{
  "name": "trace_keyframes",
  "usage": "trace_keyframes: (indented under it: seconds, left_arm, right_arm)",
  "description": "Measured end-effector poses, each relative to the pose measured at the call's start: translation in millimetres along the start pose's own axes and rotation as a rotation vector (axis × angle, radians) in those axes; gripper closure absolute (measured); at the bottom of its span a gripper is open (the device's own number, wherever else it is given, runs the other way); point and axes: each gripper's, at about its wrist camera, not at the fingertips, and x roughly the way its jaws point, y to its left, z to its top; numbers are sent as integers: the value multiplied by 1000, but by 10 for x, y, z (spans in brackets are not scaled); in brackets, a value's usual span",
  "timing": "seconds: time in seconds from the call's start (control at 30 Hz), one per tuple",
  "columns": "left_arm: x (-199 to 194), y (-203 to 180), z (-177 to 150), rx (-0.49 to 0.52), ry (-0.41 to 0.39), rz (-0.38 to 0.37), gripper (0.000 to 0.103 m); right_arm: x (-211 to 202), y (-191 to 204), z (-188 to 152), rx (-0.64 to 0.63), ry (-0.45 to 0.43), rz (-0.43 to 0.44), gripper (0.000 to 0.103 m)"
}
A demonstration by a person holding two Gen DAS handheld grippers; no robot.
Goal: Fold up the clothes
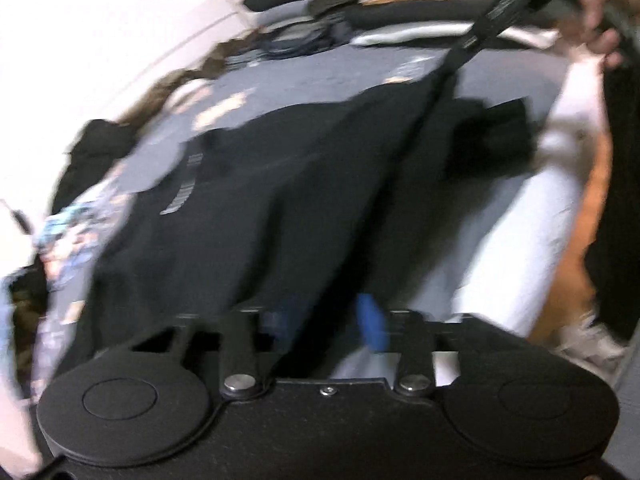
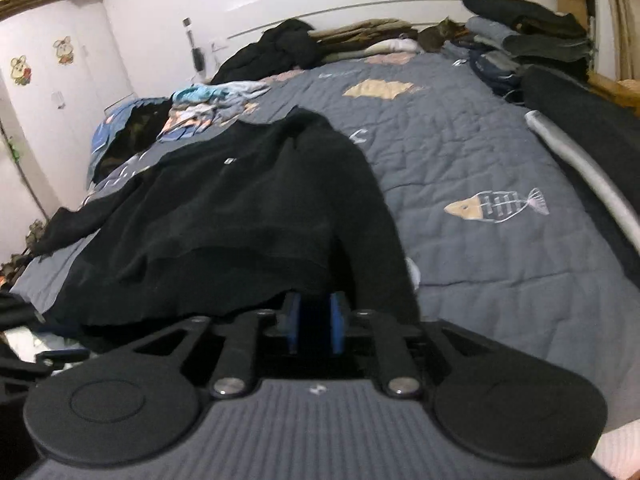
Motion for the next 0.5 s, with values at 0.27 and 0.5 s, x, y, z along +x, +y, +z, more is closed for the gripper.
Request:
trace_keyframes:
  seconds: [0.27,0.5]
  left_arm:
    - [162,541,-307,-17,133,91,52]
    - [469,503,-618,70,214,142,52]
  right_arm:
    - [-258,70,195,-11,-181,-14,54]
    - [337,865,17,-330,-78,97,52]
